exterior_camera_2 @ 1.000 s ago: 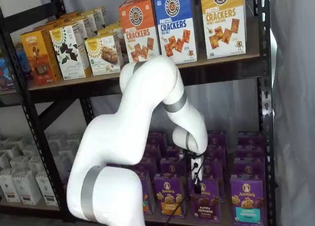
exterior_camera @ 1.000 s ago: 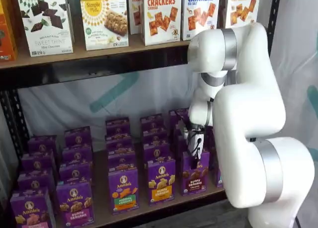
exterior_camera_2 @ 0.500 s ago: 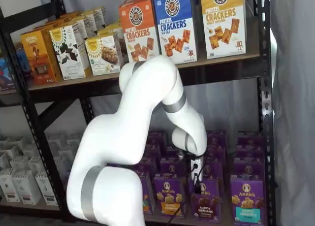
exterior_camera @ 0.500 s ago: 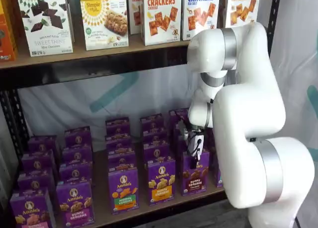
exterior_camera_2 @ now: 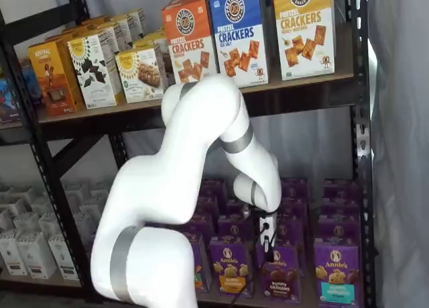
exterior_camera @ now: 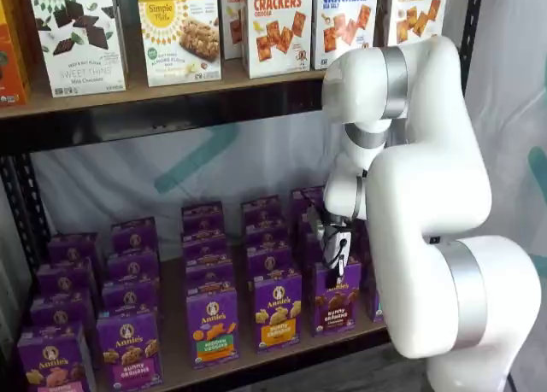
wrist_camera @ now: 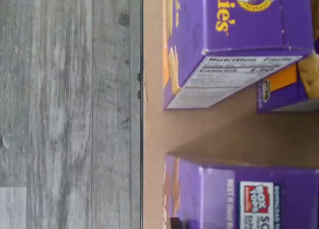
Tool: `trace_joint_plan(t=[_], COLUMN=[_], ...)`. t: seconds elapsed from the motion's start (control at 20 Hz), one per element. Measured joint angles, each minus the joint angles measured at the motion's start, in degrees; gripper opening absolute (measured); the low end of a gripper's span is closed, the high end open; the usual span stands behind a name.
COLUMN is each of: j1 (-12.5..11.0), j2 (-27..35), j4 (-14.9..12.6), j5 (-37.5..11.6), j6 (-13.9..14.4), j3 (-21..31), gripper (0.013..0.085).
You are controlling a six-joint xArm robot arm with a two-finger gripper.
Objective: Pick up the purple box with a brown patch in the center, on the bottom shelf, the fifth box from the left
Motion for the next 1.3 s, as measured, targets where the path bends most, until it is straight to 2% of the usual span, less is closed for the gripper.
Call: trace_joint_plan(t=[0.15,0.3,0.85,1.05,1.3], j1=[0.0,-0.1,-0.3,-0.4,-0.5], j2=[-0.2,-0.5,-2.5,-4.9,-9.1], j4=[0.2,0.0,-0.7,-0.7,-3.0], j5=[0.0,0.0,1.5,1.6,-0.4], j6=[-0.2,-0.1,0.4,0.2,1.9], j3=[0.2,0.5,3.1,6.4,13.0], gripper=[0.0410,0.0330,0.0330,0.0330,0.0330])
